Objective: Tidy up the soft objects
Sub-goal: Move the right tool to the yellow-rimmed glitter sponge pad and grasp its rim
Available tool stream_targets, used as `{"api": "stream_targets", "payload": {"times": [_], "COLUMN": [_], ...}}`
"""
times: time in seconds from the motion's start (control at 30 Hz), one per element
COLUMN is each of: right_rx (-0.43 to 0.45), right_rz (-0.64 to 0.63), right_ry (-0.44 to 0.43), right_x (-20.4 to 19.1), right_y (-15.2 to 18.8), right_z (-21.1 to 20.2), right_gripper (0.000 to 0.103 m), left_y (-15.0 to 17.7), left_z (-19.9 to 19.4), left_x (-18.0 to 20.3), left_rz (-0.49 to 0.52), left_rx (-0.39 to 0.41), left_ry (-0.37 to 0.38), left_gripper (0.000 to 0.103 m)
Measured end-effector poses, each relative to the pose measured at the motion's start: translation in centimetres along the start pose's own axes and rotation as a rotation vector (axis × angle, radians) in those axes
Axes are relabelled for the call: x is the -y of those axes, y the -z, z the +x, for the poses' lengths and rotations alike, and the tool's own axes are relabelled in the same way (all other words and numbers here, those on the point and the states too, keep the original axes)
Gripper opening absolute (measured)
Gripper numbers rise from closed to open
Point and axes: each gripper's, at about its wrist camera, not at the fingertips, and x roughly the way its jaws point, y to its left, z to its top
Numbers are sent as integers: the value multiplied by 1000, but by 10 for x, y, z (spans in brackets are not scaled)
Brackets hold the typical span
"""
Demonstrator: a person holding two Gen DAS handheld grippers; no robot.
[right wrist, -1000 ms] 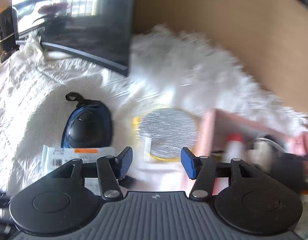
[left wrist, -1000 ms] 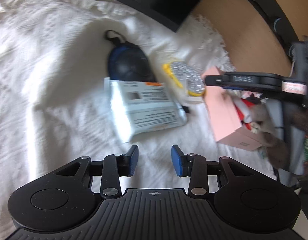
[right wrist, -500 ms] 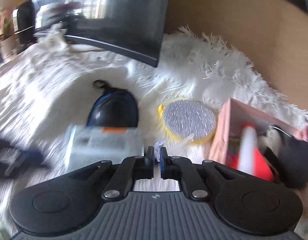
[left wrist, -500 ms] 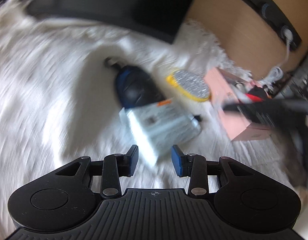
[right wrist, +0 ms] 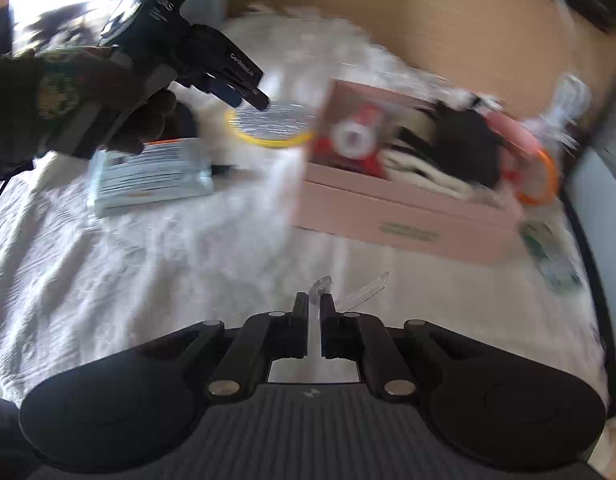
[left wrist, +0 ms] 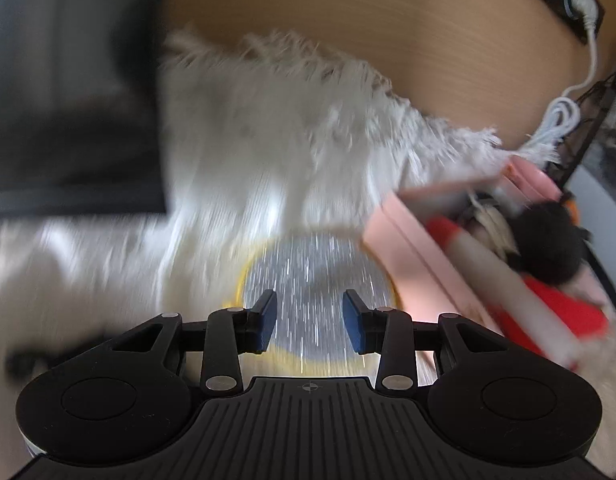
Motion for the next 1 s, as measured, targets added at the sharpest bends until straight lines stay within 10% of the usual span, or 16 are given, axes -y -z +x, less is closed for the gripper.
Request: {"api": "stream_targets", "payload": {"times": [0.43, 1.0], "right_rx": [-27, -32], "right_rz": [100, 18], "right_ry": [121, 59], "right_x": [50, 50], "right_y": [18, 4], "right_z": [-13, 13], "right_gripper": [5, 5], "left_y": [-46, 13], "left_z": [71, 2], "left_x": [16, -16], "left_rz": [89, -19], "left_rx": [-144, -230], "left_ry": [-13, 95], "left_gripper": [39, 24]}}
